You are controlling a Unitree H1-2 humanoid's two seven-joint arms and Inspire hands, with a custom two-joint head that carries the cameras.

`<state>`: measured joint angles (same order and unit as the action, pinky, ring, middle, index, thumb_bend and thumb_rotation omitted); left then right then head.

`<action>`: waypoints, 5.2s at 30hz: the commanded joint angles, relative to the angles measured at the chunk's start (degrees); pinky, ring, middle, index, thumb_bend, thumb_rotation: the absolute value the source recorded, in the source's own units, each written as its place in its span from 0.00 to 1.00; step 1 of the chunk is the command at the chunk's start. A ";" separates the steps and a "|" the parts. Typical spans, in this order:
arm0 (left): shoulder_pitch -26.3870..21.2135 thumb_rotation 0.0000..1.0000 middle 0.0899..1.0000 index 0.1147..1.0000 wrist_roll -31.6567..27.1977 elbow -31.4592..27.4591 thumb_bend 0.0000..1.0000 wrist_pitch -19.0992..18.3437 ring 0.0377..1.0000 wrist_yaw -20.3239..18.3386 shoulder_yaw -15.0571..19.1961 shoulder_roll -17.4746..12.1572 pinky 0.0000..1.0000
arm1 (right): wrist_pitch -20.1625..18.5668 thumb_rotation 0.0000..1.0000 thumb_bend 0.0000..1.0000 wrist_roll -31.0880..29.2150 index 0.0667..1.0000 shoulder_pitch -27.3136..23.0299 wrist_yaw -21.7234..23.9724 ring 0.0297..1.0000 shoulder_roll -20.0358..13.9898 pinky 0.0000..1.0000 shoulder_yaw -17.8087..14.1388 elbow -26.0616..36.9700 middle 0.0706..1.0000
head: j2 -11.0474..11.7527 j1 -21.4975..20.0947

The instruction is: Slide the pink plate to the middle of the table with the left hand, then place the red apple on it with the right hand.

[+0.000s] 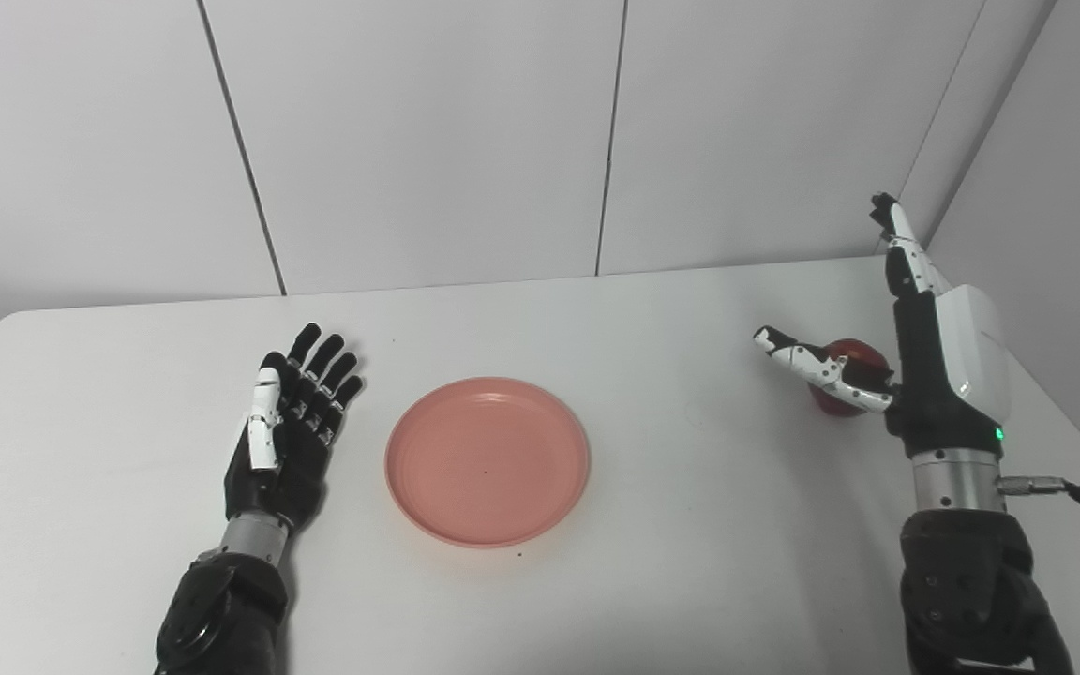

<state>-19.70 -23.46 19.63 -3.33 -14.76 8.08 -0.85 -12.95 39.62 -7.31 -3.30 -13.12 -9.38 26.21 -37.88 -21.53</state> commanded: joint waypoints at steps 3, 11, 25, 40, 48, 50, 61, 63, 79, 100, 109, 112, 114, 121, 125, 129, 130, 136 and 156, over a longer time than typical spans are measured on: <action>2.34 1.00 0.93 0.92 -0.04 4.09 0.37 -1.59 0.93 0.22 0.75 -1.02 0.95 | 0.04 0.54 0.94 2.63 0.98 -1.19 -1.70 0.90 -2.80 0.81 -1.75 0.23 0.96 | 0.06 -0.87; 1.75 1.00 0.93 0.92 -1.38 5.36 0.36 -2.02 0.93 -0.68 1.85 -1.52 0.96 | -3.75 0.62 1.00 4.55 1.00 -0.52 0.10 0.90 -5.34 0.77 -4.13 -3.20 0.98 | 0.08 -2.18; 1.31 1.00 0.93 0.92 -2.28 6.82 0.35 -1.57 0.94 -1.76 2.13 -2.07 0.97 | -3.18 0.60 1.00 2.10 1.00 0.02 -1.97 0.91 -6.12 0.75 -3.43 -12.20 1.00 | -0.31 -2.64; 1.72 1.00 0.95 0.93 -2.50 6.10 0.36 -2.07 0.95 -1.79 2.36 -2.06 0.98 | -4.01 0.59 1.00 0.82 1.00 -1.87 -2.08 0.91 -6.28 0.76 -0.60 -18.20 0.98 | -0.76 -2.82; 1.96 1.00 0.94 0.92 -2.28 5.65 0.36 -2.33 0.95 -1.52 2.41 -2.01 0.98 | -5.02 0.60 1.00 0.79 1.00 -3.69 -2.70 0.90 -6.55 0.73 0.46 -21.55 0.99 | -1.12 -2.78; 2.06 1.00 0.94 0.92 -2.29 5.54 0.36 -2.41 0.95 -1.63 2.37 -2.10 0.98 | -5.49 0.60 1.00 0.69 1.00 -4.03 -2.64 0.90 -6.48 0.72 0.54 -21.67 0.99 | -1.17 -2.84; 2.06 1.00 0.94 0.92 -2.32 5.98 0.36 -2.45 0.95 -1.78 2.38 -2.30 0.98 | -4.34 0.57 1.00 -1.55 1.00 -5.99 -4.41 0.91 -7.32 0.75 -0.15 -26.22 0.99 | -1.32 -2.77; 2.03 1.00 0.95 0.93 -2.26 6.33 0.36 -2.24 0.95 -2.08 2.31 -2.47 0.98 | -4.66 0.56 1.00 -2.11 1.00 -6.39 -4.54 0.90 -7.42 0.77 -0.41 -26.53 0.99 | -1.50 -2.72; 2.11 1.00 0.95 0.93 -2.06 6.05 0.36 -2.60 0.95 -2.11 2.10 -2.85 0.98 | -4.05 0.52 1.00 -7.56 1.00 -9.12 -6.44 0.90 -9.40 0.78 -0.90 -32.11 0.97 | -1.86 -2.49; 2.77 1.00 0.94 0.93 -1.93 4.27 0.36 -4.05 0.94 -1.08 1.90 -2.57 0.97 | -6.59 0.49 1.00 -11.22 0.98 -10.08 -3.55 0.89 -9.10 0.78 1.39 -30.36 0.94 | -2.08 -2.24; 2.94 1.00 0.94 0.93 -1.70 4.12 0.36 -3.90 0.94 -1.09 1.72 -2.56 0.97 | -8.37 0.40 1.00 -10.92 0.91 -10.86 -3.37 0.86 -9.29 0.78 2.86 -30.36 0.89 | -2.07 -2.06; 3.02 1.00 0.94 0.93 -1.76 4.20 0.36 -3.73 0.95 -1.44 1.64 -2.63 0.98 | -7.78 0.35 1.00 -10.57 0.87 -11.19 -4.01 0.84 -9.42 0.78 3.15 -31.14 0.86 | -2.08 -1.93; 3.03 1.00 0.94 0.93 -1.76 4.33 0.36 -3.55 0.95 -1.52 1.65 -2.64 0.98 | -7.74 0.33 1.00 -10.47 0.87 -11.64 -4.18 0.83 -9.59 0.77 3.25 -31.93 0.85 | -2.04 -1.92; 3.44 1.00 0.93 0.92 -1.44 3.20 0.36 -4.12 0.93 -0.80 1.50 -2.49 0.96 | -7.02 0.27 0.97 -9.91 0.82 -12.93 -5.40 0.78 -10.31 0.70 3.78 -34.94 0.80 | -1.99 -1.72; 3.41 1.00 0.93 0.92 -1.57 3.57 0.36 -3.95 0.94 -0.87 1.52 -2.57 0.96 | -4.01 0.20 0.91 -10.30 0.75 -13.49 -8.86 0.70 -10.57 0.62 3.58 -38.05 0.73 | -1.99 -1.72; 3.41 1.00 0.93 0.92 -1.69 3.71 0.36 -3.81 0.94 -1.15 1.48 -2.59 0.97 | -1.37 0.10 0.81 -10.83 0.59 -13.94 -11.97 0.54 -10.63 0.48 3.38 -40.34 0.58 | -1.99 -1.72; 3.41 1.00 0.94 0.93 -1.81 3.77 0.36 -3.82 0.94 -1.27 1.51 -2.60 0.97 | -1.14 0.09 0.80 -10.48 0.57 -14.09 -12.64 0.53 -10.73 0.47 3.56 -40.95 0.57 | -2.07 -1.42; 3.46 1.00 0.94 0.93 -1.86 3.89 0.36 -3.66 0.94 -1.57 1.41 -2.66 0.97 | -0.48 0.13 0.52 -10.19 0.45 -14.37 -14.40 0.41 -11.11 0.35 4.15 -42.27 0.46 | -2.06 -1.41; 3.68 1.00 0.93 0.92 -1.30 3.41 0.36 -3.22 0.93 -0.75 1.04 -1.94 0.96 | -0.63 0.13 0.52 -14.09 0.45 -12.43 -13.80 0.45 -9.26 0.39 2.87 -34.01 0.48 | -1.40 1.25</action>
<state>-19.85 -25.83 20.17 -4.25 -16.80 9.37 -3.17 -15.17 25.23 -18.06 -16.44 -21.77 -6.22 -10.69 -39.29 -20.57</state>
